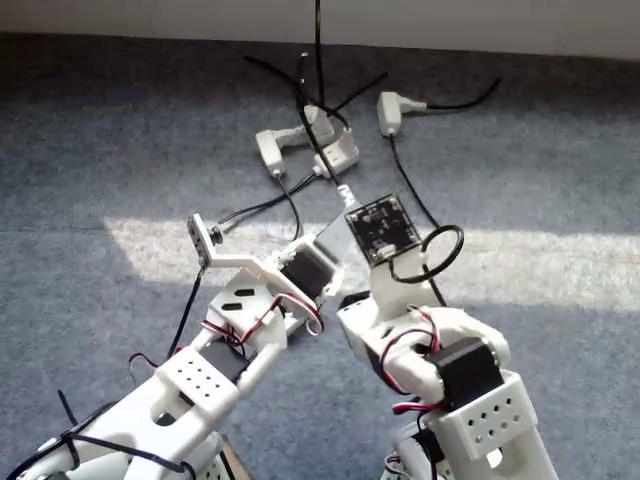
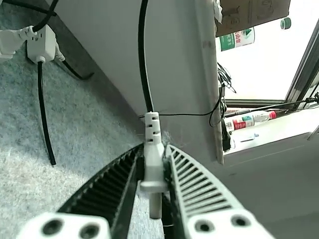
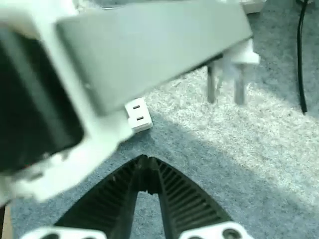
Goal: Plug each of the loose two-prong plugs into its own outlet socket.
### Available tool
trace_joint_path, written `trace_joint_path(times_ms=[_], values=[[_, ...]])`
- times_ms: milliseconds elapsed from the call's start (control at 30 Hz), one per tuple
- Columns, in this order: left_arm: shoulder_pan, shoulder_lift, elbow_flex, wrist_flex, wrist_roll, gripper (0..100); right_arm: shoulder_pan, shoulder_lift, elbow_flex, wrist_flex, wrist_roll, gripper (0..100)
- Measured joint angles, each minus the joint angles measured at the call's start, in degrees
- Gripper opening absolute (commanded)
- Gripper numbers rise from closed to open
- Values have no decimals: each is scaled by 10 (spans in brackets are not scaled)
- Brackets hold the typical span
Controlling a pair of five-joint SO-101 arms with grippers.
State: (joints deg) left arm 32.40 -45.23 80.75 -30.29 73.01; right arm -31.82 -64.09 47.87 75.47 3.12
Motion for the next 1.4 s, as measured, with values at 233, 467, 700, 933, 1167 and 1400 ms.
trace_joint_path(times_ms=[233, 467, 700, 933, 1167, 1400], values=[[50, 0, 18, -1, 1, 7, -26, -46, 13, -21, 4, 6], [66, -2, 32, -4, 2, 7, 60, -46, 14, -60, 13, 6], [70, 0, 35, -5, -2, 7, 136, 28, 76, -197, 42, 6], [76, -1, 49, -8, -2, 7, 175, 157, 69, -266, 46, 6], [77, -1, 50, -8, 1, 8, 186, 142, 60, -229, 46, 6], [68, -1, 45, -10, 1, 8, 187, -5, 54, -128, 73, 6]])
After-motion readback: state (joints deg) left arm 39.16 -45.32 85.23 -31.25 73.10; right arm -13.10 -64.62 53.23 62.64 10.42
